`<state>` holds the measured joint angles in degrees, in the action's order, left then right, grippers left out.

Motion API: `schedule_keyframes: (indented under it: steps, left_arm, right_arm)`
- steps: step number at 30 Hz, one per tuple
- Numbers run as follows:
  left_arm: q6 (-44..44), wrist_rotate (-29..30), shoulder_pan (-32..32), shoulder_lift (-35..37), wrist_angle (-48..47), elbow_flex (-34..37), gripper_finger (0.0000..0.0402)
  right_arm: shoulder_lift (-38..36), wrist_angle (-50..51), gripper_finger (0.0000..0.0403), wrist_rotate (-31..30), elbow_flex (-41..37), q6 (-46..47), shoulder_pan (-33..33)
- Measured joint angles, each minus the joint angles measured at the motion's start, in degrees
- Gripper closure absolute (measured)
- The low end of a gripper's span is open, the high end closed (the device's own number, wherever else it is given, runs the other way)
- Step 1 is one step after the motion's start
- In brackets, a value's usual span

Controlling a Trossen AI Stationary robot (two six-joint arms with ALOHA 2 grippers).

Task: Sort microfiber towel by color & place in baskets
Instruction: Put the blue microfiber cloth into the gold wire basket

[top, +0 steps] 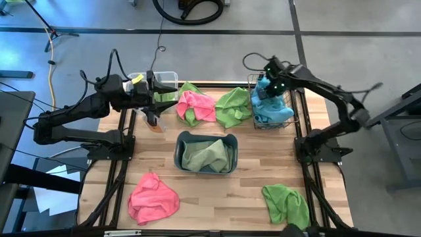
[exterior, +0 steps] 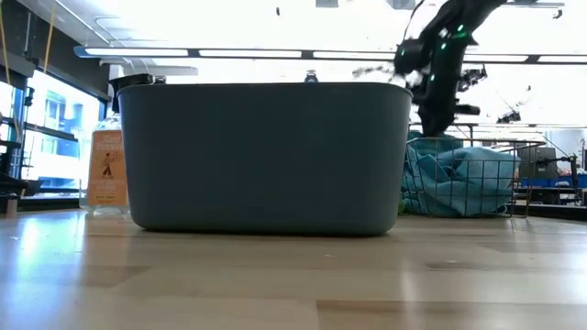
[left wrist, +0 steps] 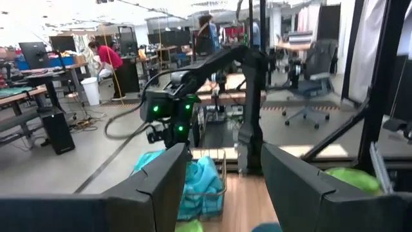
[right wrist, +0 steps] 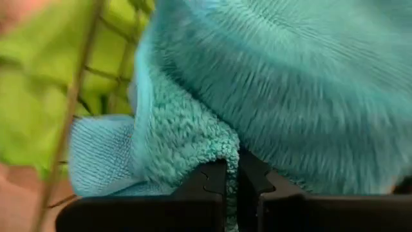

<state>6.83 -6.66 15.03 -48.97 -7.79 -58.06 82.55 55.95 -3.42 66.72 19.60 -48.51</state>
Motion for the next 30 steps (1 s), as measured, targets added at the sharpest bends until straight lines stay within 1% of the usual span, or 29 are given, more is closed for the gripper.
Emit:
schedule_keyframes:
  steps: [4,10,16,20,23,27,30]
  left_arm:
    - [2.3,0.0,0.0,0.1,-2.5,0.0,0.0212]
    - [2.3,0.5,0.0,0.2,-4.0,0.0,0.0212]
    - [2.3,5.9,0.0,0.2,-4.0,0.0,0.0212]
    - [2.3,6.5,0.0,0.2,-4.0,0.0,0.0212]
    - [2.2,6.5,0.0,0.2,-4.0,0.0,0.0212]
    - [1.3,6.5,0.0,0.2,-4.0,0.0,0.0212]
    - [1.3,6.5,0.0,0.2,-4.0,0.0,0.0212]
  right_arm:
    - [5.8,0.6,0.0403,2.5,0.0,-1.9,-0.6]
    - [12.7,-0.3,0.0403,9.7,0.1,-4.1,-2.5]
    - [17.0,-0.6,0.0397,11.1,0.3,-6.6,-3.2]
    - [17.5,-1.4,0.0384,10.9,0.2,-6.9,-3.2]
    - [17.1,-1.5,0.0362,11.0,0.2,-6.2,-3.2]
    - [15.2,-0.9,0.0312,11.1,0.0,-6.2,-3.2]
    - [12.6,0.4,0.0277,10.0,-0.1,-6.8,-3.3]
